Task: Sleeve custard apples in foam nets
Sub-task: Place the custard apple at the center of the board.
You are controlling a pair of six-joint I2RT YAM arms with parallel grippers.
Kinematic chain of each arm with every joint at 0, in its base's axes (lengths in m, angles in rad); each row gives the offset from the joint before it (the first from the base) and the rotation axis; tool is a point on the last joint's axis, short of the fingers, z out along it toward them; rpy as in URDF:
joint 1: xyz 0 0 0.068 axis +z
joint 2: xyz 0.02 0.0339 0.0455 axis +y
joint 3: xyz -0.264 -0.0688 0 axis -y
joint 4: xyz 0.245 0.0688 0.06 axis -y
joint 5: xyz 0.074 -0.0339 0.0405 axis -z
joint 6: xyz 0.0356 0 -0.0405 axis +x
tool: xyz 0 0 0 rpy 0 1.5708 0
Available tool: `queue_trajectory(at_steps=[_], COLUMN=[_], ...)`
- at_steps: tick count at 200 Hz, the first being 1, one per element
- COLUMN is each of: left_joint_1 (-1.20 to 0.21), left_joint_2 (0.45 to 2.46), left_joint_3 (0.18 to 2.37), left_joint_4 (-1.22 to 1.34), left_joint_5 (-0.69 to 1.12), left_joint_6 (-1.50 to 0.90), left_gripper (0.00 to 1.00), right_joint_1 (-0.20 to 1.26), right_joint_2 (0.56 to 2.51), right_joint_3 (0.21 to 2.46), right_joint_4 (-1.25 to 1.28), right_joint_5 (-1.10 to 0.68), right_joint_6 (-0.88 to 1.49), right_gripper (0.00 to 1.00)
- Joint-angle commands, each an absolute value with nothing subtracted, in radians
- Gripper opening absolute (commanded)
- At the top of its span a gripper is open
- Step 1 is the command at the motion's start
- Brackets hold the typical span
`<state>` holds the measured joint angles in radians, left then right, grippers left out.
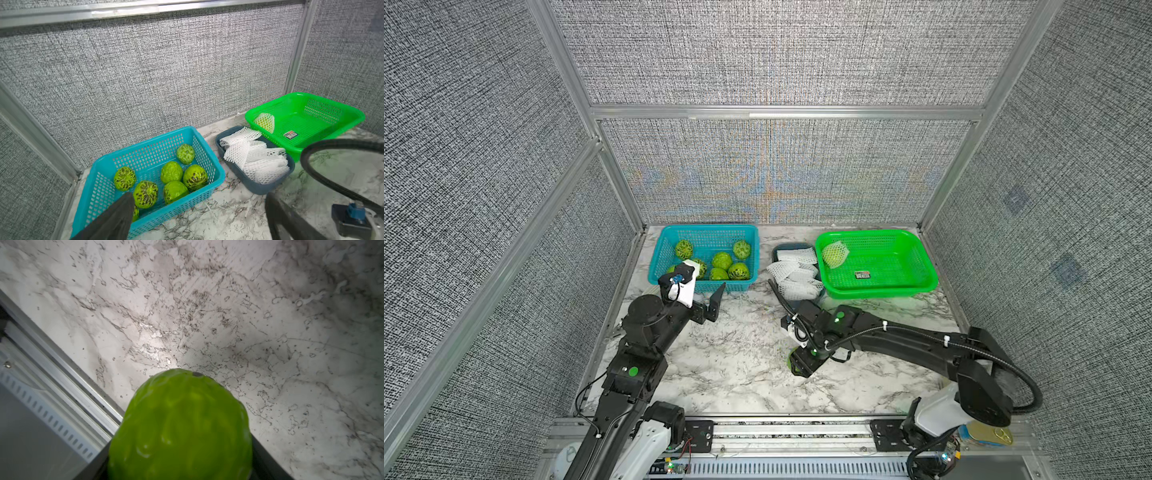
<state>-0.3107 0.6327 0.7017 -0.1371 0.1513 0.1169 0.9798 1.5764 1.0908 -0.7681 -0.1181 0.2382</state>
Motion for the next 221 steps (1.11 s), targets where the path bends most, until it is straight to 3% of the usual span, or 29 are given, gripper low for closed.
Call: queue_trajectory(at_steps=[1, 86, 156, 221], left_joint_1=[-0.322, -0.333, -0.335, -0.336], left_joint_2=[0.628, 0.651, 0.676, 0.688], left_joint_3=[0.692, 0.699, 0.710, 0.716], left_joint_4=[-0.132, -0.112, -0.100, -0.092], left_joint_5=[0.143, 0.137, 0.143, 0.141], left_joint_6=[0.197, 0.195, 0.193, 0.160], left_gripper=[0.99, 0.99, 0.99, 0.99], right_joint_1=[0.987, 1.002, 1.009, 1.007], right_joint_2=[1.626, 1.786, 1.799, 1.698], right_joint_3=[1.109, 1.170, 1.199, 1.229], right_joint_4=[-0.741, -0.682, -0.707, -0.743], right_joint_5=[-0.072, -0.051, -0.048, -0.045], right_joint_6=[0.279, 0.240, 0.201, 0.163], right_gripper=[0.60, 0.65, 0.90, 0.95])
